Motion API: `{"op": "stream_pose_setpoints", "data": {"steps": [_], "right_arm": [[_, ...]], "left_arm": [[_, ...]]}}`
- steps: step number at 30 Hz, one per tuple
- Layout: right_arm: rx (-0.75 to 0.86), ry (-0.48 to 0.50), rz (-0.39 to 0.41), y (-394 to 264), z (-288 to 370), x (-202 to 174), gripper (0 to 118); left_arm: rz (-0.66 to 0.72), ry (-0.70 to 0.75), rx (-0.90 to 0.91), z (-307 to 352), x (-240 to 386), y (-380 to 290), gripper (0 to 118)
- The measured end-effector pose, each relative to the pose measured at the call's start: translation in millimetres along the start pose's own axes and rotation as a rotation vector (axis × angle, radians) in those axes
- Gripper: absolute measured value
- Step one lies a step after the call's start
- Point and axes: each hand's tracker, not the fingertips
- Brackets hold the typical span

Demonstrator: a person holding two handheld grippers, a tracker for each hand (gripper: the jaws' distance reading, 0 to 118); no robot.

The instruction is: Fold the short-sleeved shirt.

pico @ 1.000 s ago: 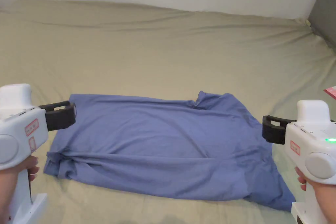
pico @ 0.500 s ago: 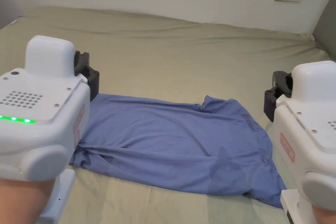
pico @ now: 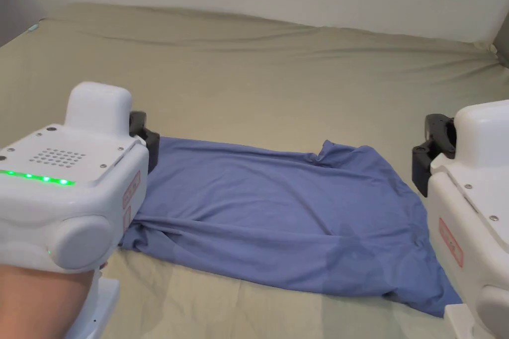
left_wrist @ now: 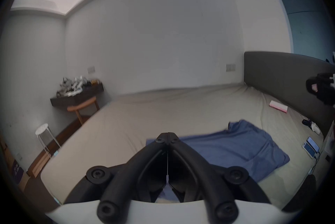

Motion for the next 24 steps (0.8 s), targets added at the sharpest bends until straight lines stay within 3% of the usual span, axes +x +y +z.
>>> {"op": "stream_pose_setpoints", "data": {"steps": [3,4,6,8,9,10,11,15,19,21,22,23,24], "right_arm": [[-0.04,-0.006,0.0,-14.7,-3.5,5.6,2],[-0.054,-0.009,-0.001,-19.5,-4.7,7.8,2],[-0.09,-0.019,-0.002,-31.6,-5.7,13.1,2],[-0.134,-0.036,-0.012,-46.7,-7.9,20.1,2],[-0.154,-0.042,-0.015,-52.9,-9.4,23.3,2],[-0.176,-0.046,-0.017,-58.6,-10.8,25.8,2],[-0.197,-0.051,-0.018,-64.3,-12.7,29.3,2],[-0.249,-0.082,-0.007,-80.2,-16.5,39.9,2],[-0.283,-0.095,-0.015,-87.1,-19.7,46.3,2],[-0.291,-0.099,-0.016,-88.9,-22.3,47.1,2],[-0.294,-0.1,-0.013,-90.1,-23.9,45.8,2],[-0.299,-0.1,-0.009,-91.2,-26.5,44.7,2],[-0.305,-0.1,-0.006,-92.2,-29.3,44.2,2]], "left_arm": [[0.07,-0.013,-0.16,-37.9,-17.3,-43.1,0],[0.106,-0.013,-0.23,-51.2,-24.3,-57.6,11],[0.185,-0.01,-0.383,-81.5,-38.7,-93.0,17],[0.194,0.036,-0.5,-112.4,-49.4,-128.7,45],[0.193,0.059,-0.544,-125.5,-53.9,-142.7,72],[0.194,0.069,-0.575,-137.6,-57.7,-155.0,107],[0.208,0.09,-0.587,-148.9,-62.1,-166.6,118],[0.293,0.13,-0.636,-179.4,-76.4,-183.5,113],[0.239,0.154,-0.614,-182.7,-66.1,-188.3,95],[0.224,0.129,-0.608,-175.4,-58.3,-184.8,67],[0.203,0.119,-0.604,-173.7,-55.1,-182.2,37],[0.159,0.112,-0.601,-173.7,-51.1,-178.5,23],[0.122,0.131,-0.601,-173.7,-48.6,-176.4,19]]}}
